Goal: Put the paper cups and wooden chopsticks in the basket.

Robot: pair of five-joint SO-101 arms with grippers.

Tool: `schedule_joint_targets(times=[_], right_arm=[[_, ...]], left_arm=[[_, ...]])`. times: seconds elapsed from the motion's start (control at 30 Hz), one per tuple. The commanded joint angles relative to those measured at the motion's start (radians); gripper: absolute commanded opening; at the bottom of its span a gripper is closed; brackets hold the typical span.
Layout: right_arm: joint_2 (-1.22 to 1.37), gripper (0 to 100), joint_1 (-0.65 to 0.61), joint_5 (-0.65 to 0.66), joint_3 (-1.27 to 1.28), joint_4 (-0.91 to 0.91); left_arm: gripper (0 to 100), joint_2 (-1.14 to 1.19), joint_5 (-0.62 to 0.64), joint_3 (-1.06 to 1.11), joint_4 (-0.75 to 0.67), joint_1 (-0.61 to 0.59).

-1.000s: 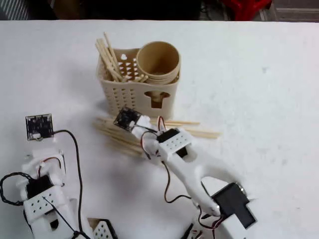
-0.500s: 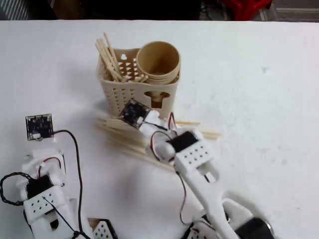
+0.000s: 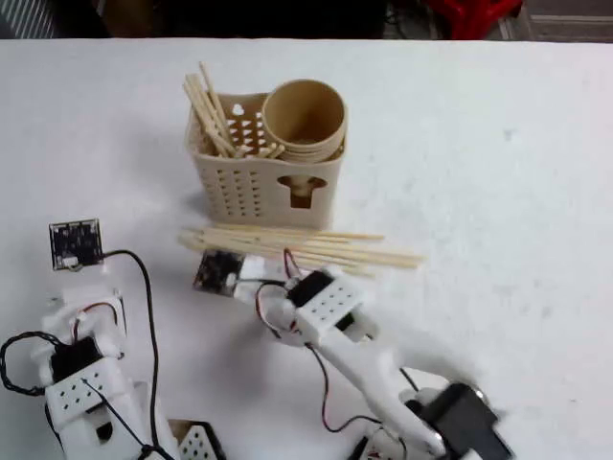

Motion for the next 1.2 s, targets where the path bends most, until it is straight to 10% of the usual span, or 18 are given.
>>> schedule_joint_targets(times=[0.0, 0.27, 1.17], right_arm=[[0.085, 22.9, 0.015, 0.021, -0.057, -0.018], [0.22, 2.9, 0.125, 0.02, -0.203, 0.018], [0.119, 11.7, 0.214, -0.055, -0.198, 0.064]], left_arm=[[8, -0.013, -0.008, -0.005, -0.025, 0.012], [8, -0.013, -0.008, -0.005, -0.025, 0.012], [8, -0.013, -0.008, -0.005, -0.025, 0.012]])
